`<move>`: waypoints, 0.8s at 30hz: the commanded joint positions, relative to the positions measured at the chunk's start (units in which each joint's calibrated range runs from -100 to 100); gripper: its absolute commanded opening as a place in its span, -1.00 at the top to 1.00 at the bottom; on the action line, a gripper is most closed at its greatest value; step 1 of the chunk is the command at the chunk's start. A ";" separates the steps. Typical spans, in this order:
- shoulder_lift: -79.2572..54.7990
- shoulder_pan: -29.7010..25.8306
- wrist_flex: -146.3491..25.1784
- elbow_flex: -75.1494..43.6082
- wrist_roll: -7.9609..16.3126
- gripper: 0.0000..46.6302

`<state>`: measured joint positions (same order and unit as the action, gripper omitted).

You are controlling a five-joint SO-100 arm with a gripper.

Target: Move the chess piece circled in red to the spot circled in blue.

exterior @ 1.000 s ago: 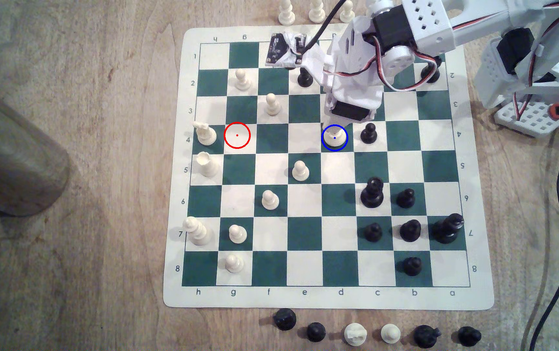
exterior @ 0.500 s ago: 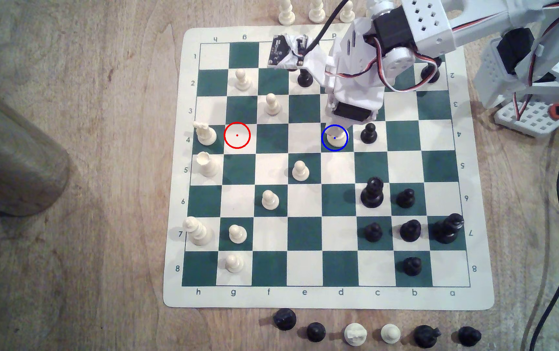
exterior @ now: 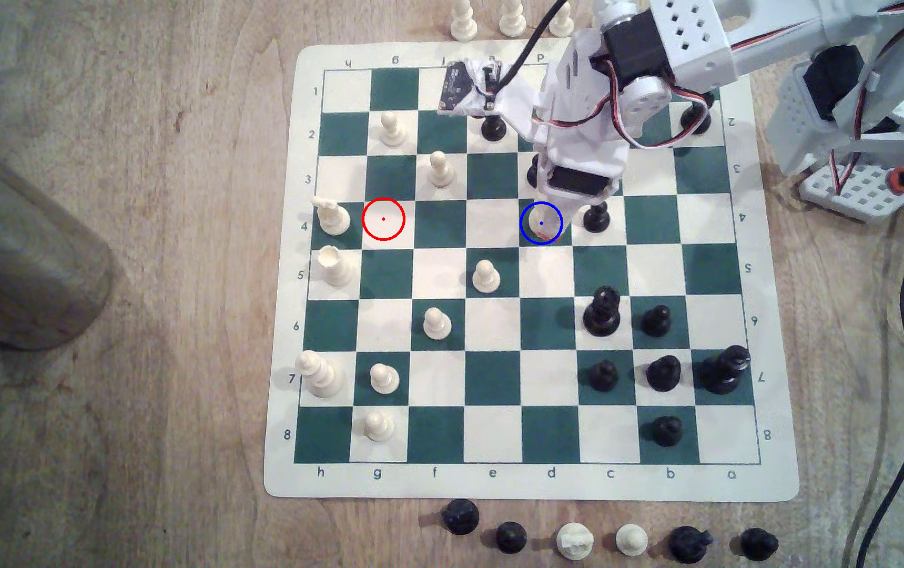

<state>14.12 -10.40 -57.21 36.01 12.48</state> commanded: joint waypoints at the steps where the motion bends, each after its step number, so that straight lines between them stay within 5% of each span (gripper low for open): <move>1: 6.51 -0.36 -1.76 0.25 -0.20 0.17; 8: 13.47 -0.43 -6.26 1.25 -0.20 0.15; 24: 39.11 -1.61 -9.46 24.91 0.20 0.20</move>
<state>45.37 -11.65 -65.02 58.25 12.48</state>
